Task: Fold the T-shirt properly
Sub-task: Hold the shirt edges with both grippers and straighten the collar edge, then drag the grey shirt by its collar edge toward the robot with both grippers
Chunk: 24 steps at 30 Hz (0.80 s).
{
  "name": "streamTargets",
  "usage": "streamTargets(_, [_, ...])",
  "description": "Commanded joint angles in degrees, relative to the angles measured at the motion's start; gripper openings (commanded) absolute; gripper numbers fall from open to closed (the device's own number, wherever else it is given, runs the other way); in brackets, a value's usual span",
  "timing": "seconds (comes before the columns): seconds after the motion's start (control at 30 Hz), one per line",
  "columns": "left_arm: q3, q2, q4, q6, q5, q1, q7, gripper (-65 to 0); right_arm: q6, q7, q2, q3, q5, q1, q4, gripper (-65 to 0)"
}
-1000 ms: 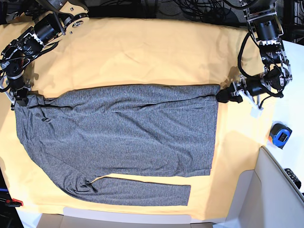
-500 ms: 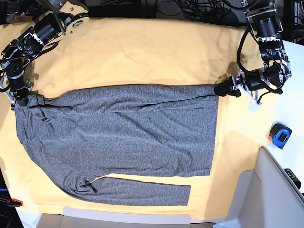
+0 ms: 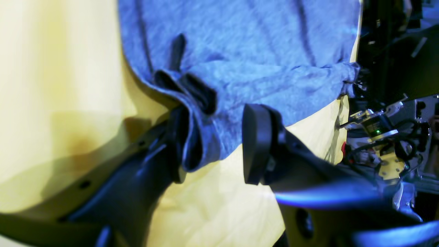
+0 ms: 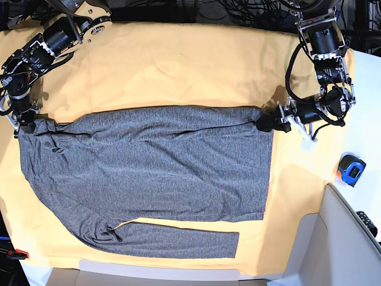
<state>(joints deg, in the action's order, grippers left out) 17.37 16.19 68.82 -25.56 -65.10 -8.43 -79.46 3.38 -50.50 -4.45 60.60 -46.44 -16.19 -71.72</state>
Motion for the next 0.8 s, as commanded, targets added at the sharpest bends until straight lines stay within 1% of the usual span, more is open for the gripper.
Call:
streamTargets(0.0, [0.2,0.5,0.8,-0.2,-1.1,-0.7,-0.3,-40.9,-0.2,0.1,-0.4,-0.2,-0.6,-0.7,-0.4,-65.0])
streamTargets(0.03, [0.2,0.5,0.8,-0.2,-1.1,-0.7,-0.1,-41.7,-0.2,0.1,-0.4,-0.2,-0.6,-0.7,-0.4,-65.0])
streamTargets(0.1, [0.2,0.0,0.8,-0.2,-1.1,-0.7,0.8,-46.4,-0.2,0.1,-0.4,-0.2,-0.6,-0.7,-0.4,-65.0])
streamTargets(0.23, [0.2,-0.2,0.8,-0.2,-1.1,-0.3,1.1,-64.4,-0.2,0.1,-0.4,-0.2,-0.6,-0.5,-0.4,-65.0])
streamTargets(0.6, [0.1,0.1,1.0,-0.2,-1.1,0.0,0.7,-65.0,-0.2,0.1,-0.8,-0.2,-0.7,2.5,-0.9,-65.0])
streamTargets(0.77, [0.3,1.8,2.4,-0.2,-1.4,3.2,0.7,-65.0,-0.2,0.0,-1.0,-0.2,-0.9,5.2,-1.1,-65.0])
